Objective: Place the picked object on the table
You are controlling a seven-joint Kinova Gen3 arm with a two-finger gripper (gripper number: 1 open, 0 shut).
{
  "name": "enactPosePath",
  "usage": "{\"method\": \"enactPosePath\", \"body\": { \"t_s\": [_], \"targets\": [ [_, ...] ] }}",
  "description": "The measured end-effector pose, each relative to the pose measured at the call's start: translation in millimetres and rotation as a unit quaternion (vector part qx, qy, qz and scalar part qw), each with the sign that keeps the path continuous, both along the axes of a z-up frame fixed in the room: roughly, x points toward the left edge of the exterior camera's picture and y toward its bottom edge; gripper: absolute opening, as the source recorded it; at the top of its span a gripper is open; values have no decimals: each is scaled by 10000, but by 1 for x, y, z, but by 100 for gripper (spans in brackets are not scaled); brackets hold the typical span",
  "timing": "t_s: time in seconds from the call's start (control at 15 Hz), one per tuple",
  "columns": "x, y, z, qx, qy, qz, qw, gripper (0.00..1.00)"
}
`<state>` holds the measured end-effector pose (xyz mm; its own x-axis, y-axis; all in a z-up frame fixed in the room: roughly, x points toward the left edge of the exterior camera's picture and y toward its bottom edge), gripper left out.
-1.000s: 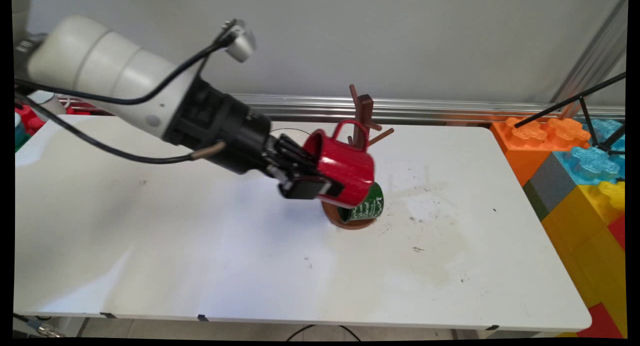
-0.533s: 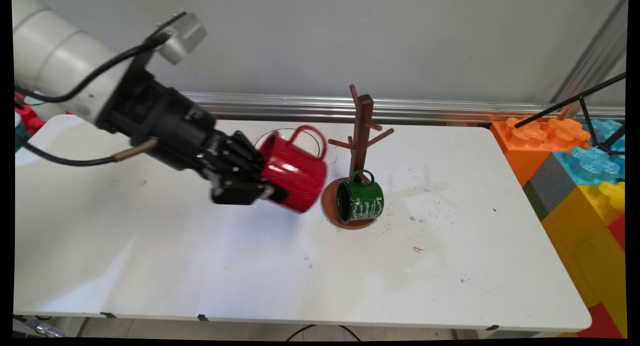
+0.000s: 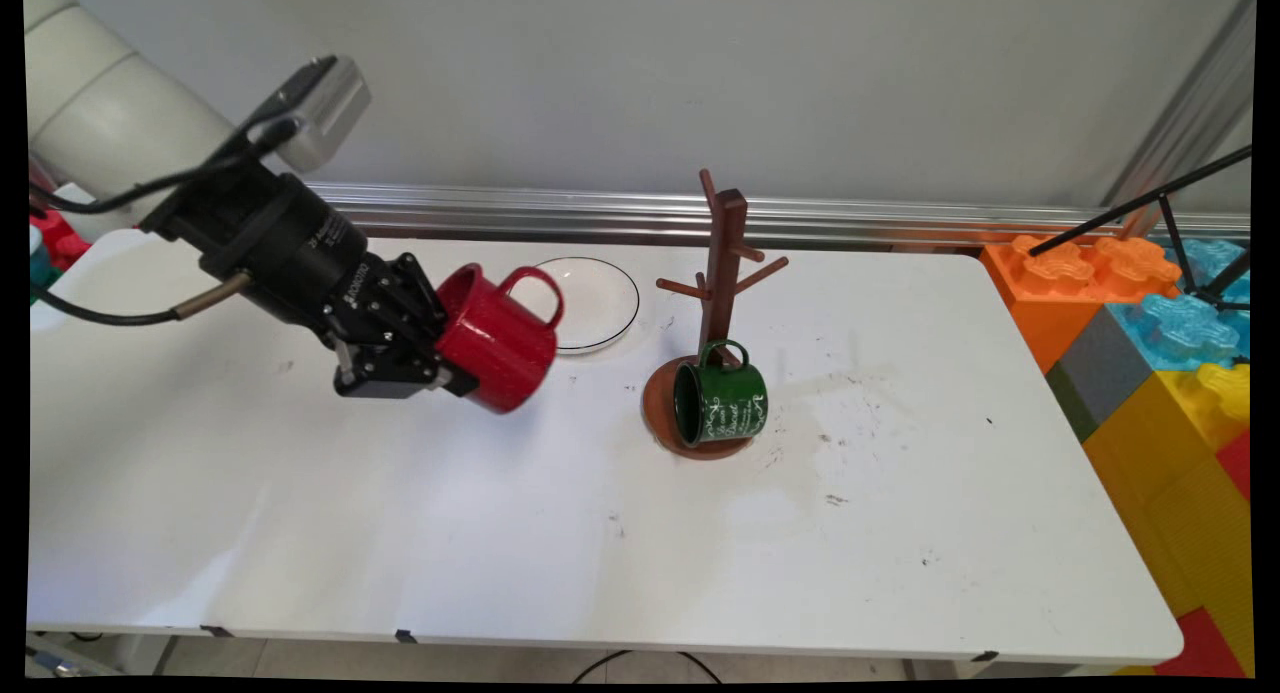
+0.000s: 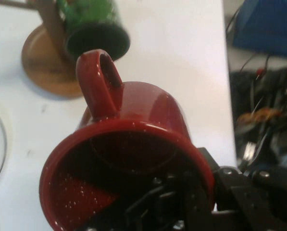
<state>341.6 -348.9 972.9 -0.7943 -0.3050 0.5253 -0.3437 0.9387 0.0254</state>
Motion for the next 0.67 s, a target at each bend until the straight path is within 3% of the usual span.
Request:
{"method": "enactPosePath", "body": {
  "t_s": [0.2, 0.47, 0.67],
  "targets": [
    [7, -11, -10, -49, -453, -171, 9988, 0],
    [11, -36, -36, -133, -1185, -417, 9920, 0],
    [8, -51, -54, -143, -1510, -443, 9874, 0]
  ]
}}
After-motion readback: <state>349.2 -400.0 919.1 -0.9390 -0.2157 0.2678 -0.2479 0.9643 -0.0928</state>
